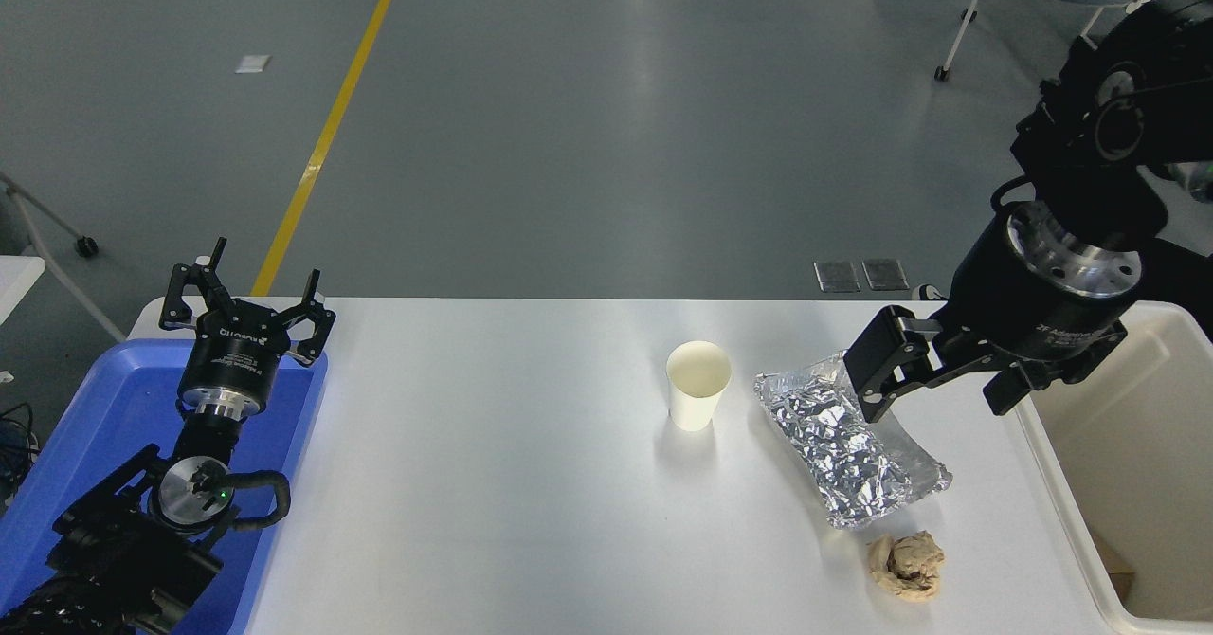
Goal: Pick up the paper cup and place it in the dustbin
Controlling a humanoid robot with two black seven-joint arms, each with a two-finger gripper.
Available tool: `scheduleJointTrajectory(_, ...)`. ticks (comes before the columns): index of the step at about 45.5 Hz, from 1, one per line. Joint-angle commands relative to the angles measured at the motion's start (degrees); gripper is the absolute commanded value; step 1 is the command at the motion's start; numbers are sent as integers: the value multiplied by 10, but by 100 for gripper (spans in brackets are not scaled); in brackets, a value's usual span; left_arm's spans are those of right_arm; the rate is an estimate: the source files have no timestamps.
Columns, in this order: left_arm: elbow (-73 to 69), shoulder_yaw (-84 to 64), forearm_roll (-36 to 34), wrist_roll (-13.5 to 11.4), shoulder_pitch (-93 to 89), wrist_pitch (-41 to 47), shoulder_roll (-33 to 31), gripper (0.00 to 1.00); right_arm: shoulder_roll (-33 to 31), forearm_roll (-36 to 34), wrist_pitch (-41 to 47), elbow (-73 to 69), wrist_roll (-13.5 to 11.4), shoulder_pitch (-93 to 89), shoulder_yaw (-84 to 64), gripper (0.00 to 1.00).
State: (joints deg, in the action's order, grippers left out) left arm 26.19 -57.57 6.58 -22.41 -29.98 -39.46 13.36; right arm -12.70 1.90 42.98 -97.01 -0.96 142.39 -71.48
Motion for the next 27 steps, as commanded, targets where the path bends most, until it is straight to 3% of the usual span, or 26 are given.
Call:
scheduleJointTrajectory(1, 0, 0, 0, 0, -1, 0, 0, 100, 38, -22, -120, 116, -3, -102, 56, 100)
scheduleJointTrajectory(9, 0, 0, 0, 0, -2, 0, 0, 100, 110, -51, -197, 292, -5, -260, 135, 100)
scheduleJointTrajectory(17, 0, 0, 0, 0, -2, 0, -1, 100, 127, -40, -243, 369, -5, -378, 151, 100)
scheduleJointTrajectory(27, 0, 0, 0, 0, -3, 0, -1, 100, 127, 42, -283, 466, -4, -516, 177, 100)
